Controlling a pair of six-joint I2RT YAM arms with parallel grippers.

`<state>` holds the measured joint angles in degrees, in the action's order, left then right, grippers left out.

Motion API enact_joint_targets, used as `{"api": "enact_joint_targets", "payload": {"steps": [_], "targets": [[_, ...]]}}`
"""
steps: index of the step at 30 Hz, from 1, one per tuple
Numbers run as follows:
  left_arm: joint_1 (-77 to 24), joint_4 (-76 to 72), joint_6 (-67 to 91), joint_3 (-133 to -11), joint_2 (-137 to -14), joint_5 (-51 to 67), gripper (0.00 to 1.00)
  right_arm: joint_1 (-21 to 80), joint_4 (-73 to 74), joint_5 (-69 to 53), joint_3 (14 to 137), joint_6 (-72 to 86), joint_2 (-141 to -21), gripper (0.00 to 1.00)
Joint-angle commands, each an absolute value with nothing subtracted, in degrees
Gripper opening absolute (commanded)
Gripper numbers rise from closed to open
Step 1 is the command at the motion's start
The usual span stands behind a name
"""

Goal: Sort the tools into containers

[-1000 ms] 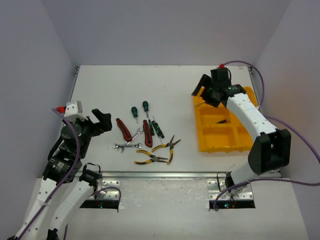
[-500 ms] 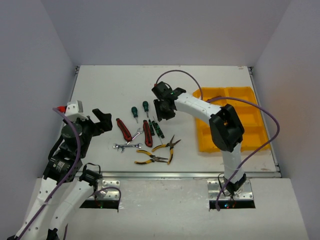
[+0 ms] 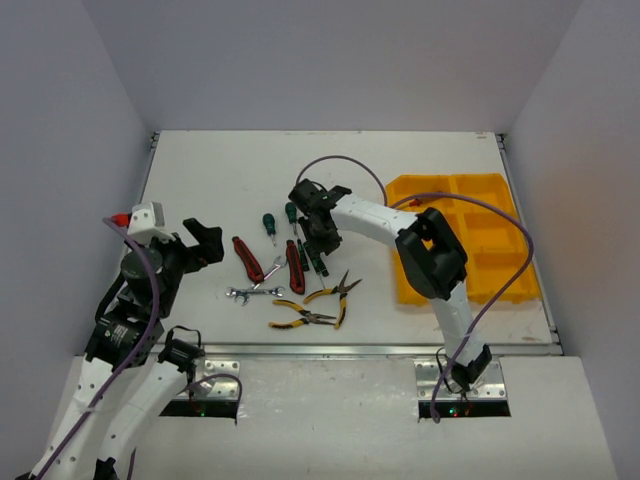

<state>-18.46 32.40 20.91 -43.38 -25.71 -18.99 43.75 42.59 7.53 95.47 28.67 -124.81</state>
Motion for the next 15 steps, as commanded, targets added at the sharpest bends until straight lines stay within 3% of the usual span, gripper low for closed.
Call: {"api": "enact_joint_targets", "payload": {"steps": [1, 6, 8, 15], "targets": [[-19.2, 30.2, 20.8, -43.3, -24.9, -18.8, 1.00, 44.3, 41.8, 8.6, 95.5, 28.2, -125.5, 0.31], [-19.2, 30.2, 20.8, -43.2, -24.8, -18.8, 1.00, 44.3, 41.0, 7.7, 94.7, 28.3, -127.6, 0.28], [-19.2, 30.2, 20.8, -43.2, -24.7, -18.9, 1.00, 44.2, 41.2, 9.4, 94.5, 28.3, -129.3, 0.19], [-19.2, 30.2, 20.8, -43.2, -24.5, -18.9, 1.00, 44.1, 40.5, 12.3, 92.3, 29.6, -127.2, 0.08]]}}
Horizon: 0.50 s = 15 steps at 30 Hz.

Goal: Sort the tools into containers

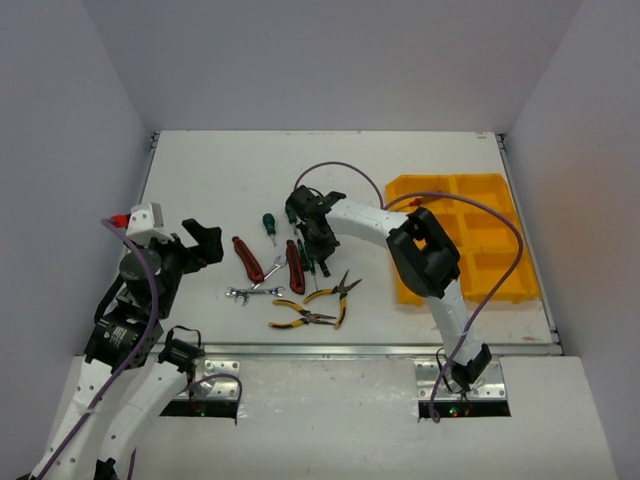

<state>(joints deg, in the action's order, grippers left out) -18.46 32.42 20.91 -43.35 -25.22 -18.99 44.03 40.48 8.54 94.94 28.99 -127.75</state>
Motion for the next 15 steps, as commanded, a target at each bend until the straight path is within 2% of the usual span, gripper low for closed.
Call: {"api": "enact_joint_targets", "payload": {"steps": [1, 3, 10, 15], "targets": [[-19.2, 30.2, 20.8, -43.3, -24.6, -18.9, 1.00, 44.0, 40.4, 12.7, 92.2, 29.6, -126.5, 0.06], [-19.2, 30.2, 20.8, -43.3, -24.7, -18.9, 1.00, 43.9, 40.4, 13.2, 92.0, 29.4, -125.2, 0.00], [-19.2, 30.2, 20.9, -43.2, -24.3, -19.0, 1.00, 43.2, 38.4, 14.8, 88.0, 25.7, -114.3, 0.00], [-19.4, 30.3, 20.9, -43.3, -24.1, -19.0, 1.00, 36.4, 35.5, 15.6, 82.6, 16.6, -103.7, 0.00]]}}
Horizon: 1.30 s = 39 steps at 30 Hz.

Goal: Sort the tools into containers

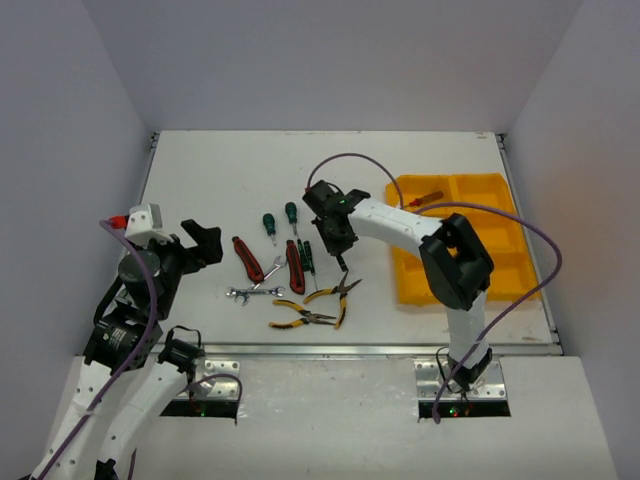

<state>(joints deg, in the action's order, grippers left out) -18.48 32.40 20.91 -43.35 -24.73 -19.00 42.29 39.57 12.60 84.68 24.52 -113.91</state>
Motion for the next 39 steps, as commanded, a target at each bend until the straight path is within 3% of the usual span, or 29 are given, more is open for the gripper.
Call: {"api": "enact_joint_targets", "payload": {"steps": [1, 5, 10, 22, 30, 34, 36, 38, 39], "targets": [[-19.5, 30.3, 20.9, -43.2, -24.0, -19.1, 1.00, 34.7, 35.5, 15.6, 81.9, 16.0, -102.4, 0.00], [-19.6, 30.3, 20.9, -43.2, -23.9, -19.0, 1.00, 24.9, 30.3, 9.1, 74.1, 12.1, -92.8, 0.00], [-19.7, 30.2, 20.9, -43.2, -24.1, -18.8, 1.00, 21.9, 17.4, 7.5, 62.3, -7.5, -83.8, 0.00], [-20.2, 30.2, 20.9, -43.2, -23.9, -19.0, 1.00, 12.8, 12.0, 8.3, 54.2, -35.5, -85.9, 0.00], [-20.7, 30.2, 20.9, -43.2, -24.1, -18.8, 1.00, 11.0, 12.0, 5.6, 52.4, -38.8, -86.5, 0.01], [-20.7, 30.3, 20.8, -43.2, -24.2, -18.7, 1.00, 11.0, 13.2, 8.0, 52.3, -38.4, -86.4, 0.21], [-20.8, 30.2, 20.8, -43.2, -24.2, -18.6, 1.00, 11.0, 14.5, 8.4, 53.1, -38.1, -85.7, 0.26], [-20.9, 30.2, 20.8, -43.2, -24.2, -18.6, 1.00, 11.0, 15.5, 8.2, 53.8, -37.7, -85.0, 0.46], [-20.9, 30.2, 20.8, -43.2, -24.2, -18.6, 1.00, 11.0, 16.2, 7.7, 54.2, -37.4, -84.4, 0.48]]}}
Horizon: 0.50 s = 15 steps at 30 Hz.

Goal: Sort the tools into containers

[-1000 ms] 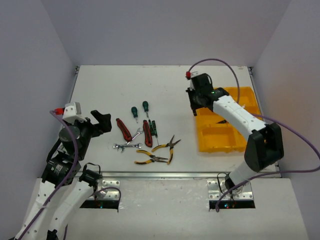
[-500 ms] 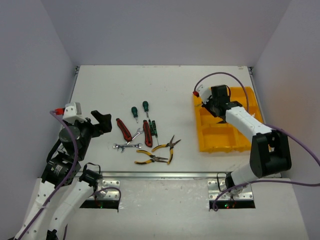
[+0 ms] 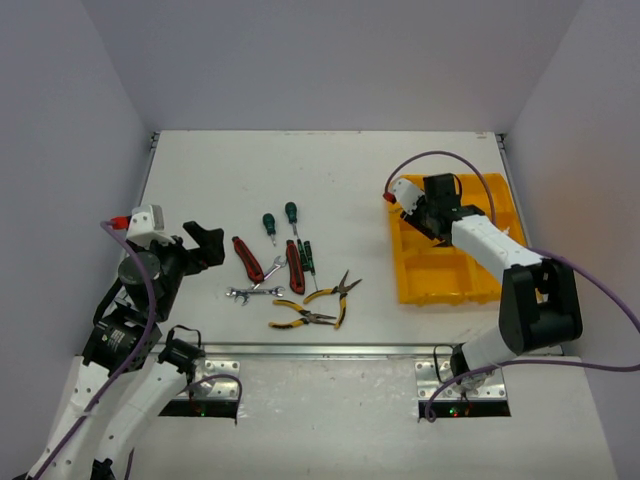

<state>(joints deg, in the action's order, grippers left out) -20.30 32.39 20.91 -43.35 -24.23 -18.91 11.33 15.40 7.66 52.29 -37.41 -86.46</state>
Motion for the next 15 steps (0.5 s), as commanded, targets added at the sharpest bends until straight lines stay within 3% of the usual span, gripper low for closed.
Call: {"api": "enact_joint_targets", "payload": {"steps": [1, 5, 7, 8, 9, 10, 12, 15], "targets": [[-21.0, 30.2, 20.8, -43.2, -24.2, -18.6, 1.00, 11.0, 16.8, 7.2, 54.6, -37.0, -83.8, 0.49], [-21.0, 30.1, 20.8, -43.2, -24.3, -18.6, 1.00, 10.9, 18.5, 4.2, 56.1, -34.9, -81.8, 0.50], [-21.0, 30.2, 20.8, -43.2, -24.3, -18.5, 1.00, 11.5, 19.7, 0.1, 57.6, -31.6, -79.8, 0.55], [-21.0, 30.1, 20.8, -43.2, -24.3, -18.5, 1.00, 12.2, 19.6, -3.4, 57.7, -30.6, -79.2, 0.64], [-21.0, 30.1, 20.8, -43.2, -24.3, -18.5, 1.00, 13.7, 19.1, -9.4, 58.1, -27.3, -77.2, 0.91], [-21.0, 30.1, 20.8, -43.2, -24.3, -18.6, 1.00, 14.1, 18.3, -11.1, 57.9, -25.4, -76.6, 0.99], [-21.0, 30.1, 20.8, -43.3, -24.6, -18.6, 1.00, 18.9, 14.6, -14.6, 56.3, -22.5, -73.2, 0.99], [-21.0, 30.3, 20.8, -43.4, -25.3, -18.9, 1.00, 29.1, 10.1, -9.7, 57.1, -16.4, -74.4, 0.99]]}}
